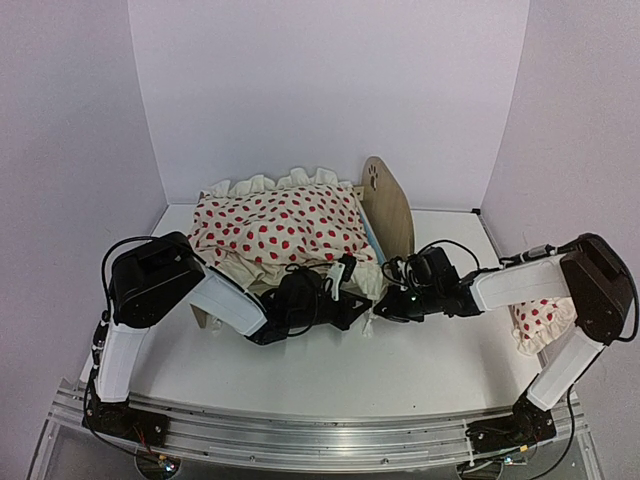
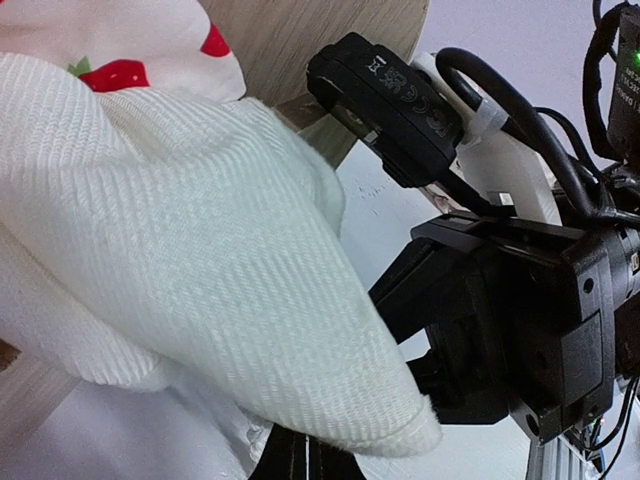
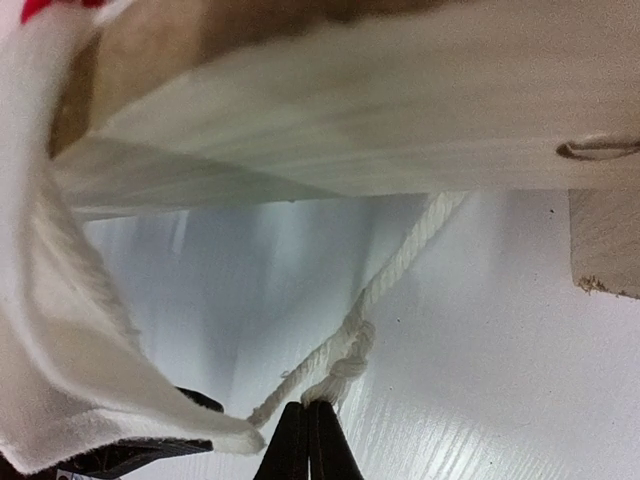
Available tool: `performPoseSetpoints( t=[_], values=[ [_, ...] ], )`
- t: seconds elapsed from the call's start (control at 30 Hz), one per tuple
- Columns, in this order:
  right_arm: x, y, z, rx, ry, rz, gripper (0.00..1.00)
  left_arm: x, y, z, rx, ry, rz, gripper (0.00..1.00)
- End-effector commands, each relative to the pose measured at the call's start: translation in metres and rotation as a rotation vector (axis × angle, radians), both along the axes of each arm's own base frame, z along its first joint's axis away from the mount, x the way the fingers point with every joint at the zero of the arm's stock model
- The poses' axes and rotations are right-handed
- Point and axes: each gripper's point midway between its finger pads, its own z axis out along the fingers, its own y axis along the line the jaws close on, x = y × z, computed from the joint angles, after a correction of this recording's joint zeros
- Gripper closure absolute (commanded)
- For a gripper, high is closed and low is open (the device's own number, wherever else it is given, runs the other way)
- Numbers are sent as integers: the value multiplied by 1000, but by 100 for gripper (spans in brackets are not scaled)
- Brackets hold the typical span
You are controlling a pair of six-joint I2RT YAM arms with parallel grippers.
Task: Set up the pet bed
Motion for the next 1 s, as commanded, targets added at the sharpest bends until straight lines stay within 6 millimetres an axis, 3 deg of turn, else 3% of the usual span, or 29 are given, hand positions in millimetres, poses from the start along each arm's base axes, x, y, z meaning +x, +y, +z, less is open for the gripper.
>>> performPoseSetpoints(
  t=[0.0, 0.13, 0.6, 0.87, 0.97],
  values=[
    [13, 10, 28, 81, -80, 3, 100, 3, 2, 16, -23, -13, 0, 100],
    [19, 8, 41, 86, -118, -21, 100, 4, 3, 14, -20, -9, -7, 100],
    [42, 12, 48, 180, -188, -126, 100, 4, 1, 14, -30, -7, -20, 100],
    [37, 16, 19, 175, -111, -119, 100, 9, -1, 12, -21, -33, -13, 100],
    [35, 19, 12, 178, -89, -104, 100, 10, 0, 9, -4, -60, -15, 88]
  ],
)
